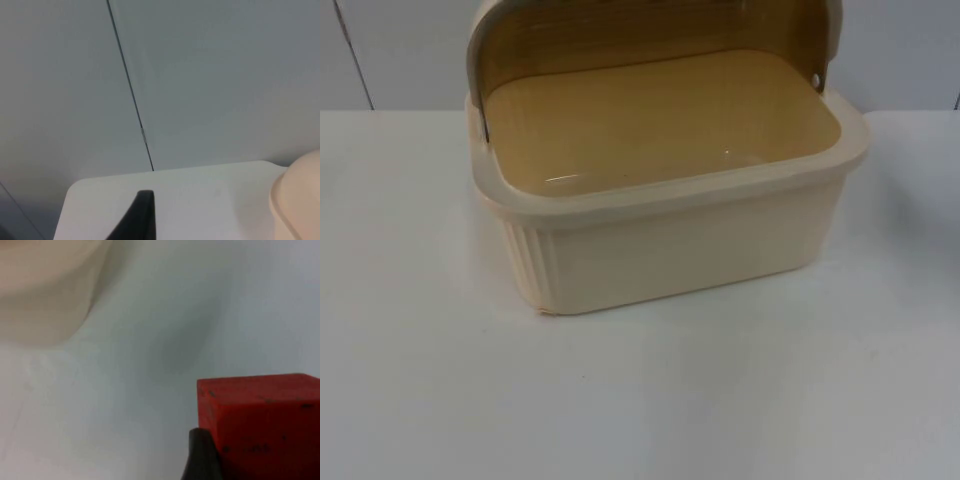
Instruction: Open the box lid with the left hand, place the block into the box with the right hand, then close the box lid with the left hand.
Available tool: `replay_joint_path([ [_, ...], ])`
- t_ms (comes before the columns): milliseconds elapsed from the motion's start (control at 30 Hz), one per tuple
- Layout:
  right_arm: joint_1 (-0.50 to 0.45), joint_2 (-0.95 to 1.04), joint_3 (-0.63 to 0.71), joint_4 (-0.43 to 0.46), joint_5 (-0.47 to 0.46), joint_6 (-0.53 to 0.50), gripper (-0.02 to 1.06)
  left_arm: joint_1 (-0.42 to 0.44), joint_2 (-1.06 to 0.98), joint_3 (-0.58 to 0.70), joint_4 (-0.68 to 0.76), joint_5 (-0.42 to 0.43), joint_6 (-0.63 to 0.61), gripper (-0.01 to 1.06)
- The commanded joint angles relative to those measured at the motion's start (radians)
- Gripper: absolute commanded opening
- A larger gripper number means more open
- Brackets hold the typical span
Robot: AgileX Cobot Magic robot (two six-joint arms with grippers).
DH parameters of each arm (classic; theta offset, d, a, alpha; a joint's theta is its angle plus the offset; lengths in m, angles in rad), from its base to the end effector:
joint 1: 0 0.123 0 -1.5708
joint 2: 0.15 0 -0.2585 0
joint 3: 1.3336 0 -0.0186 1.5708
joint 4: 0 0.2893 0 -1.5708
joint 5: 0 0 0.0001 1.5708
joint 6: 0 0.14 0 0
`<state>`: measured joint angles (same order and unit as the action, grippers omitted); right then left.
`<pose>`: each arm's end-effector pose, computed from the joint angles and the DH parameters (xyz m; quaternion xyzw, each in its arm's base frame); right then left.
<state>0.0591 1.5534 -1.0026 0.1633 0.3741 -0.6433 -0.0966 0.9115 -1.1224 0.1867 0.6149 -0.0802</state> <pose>0.3940 0.0317 0.1630 -0.2636 0.8944 -0.0502 0.3579 0.2778 -0.0118 0.4091 0.0367 0.8060 0.0363 0.5897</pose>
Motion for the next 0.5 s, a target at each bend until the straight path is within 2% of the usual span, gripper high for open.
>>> replay_joint_path([
  [0,-0.005,-0.077,0.005,-0.002,-0.032,0.013,0.00,0.004,-0.003,0.001,0.005,-0.011,-0.006,1.04],
  [200,-0.005,-0.245,0.005,-0.002,-0.118,0.133,0.00,0.004,-0.003,0.001,-0.021,-0.039,-0.006,1.04],
  [300,-0.005,-0.334,0.005,-0.002,-0.151,0.238,0.00,0.004,-0.003,0.001,-0.023,-0.039,-0.006,1.04],
  [333,-0.005,-0.334,0.005,-0.002,-0.151,0.238,0.00,0.004,-0.003,0.001,-0.023,-0.039,-0.006,1.04],
  [467,0.015,-0.437,0.005,-0.002,-0.151,0.404,0.00,0.004,-0.003,0.001,-0.030,-0.039,-0.006,1.04],
])
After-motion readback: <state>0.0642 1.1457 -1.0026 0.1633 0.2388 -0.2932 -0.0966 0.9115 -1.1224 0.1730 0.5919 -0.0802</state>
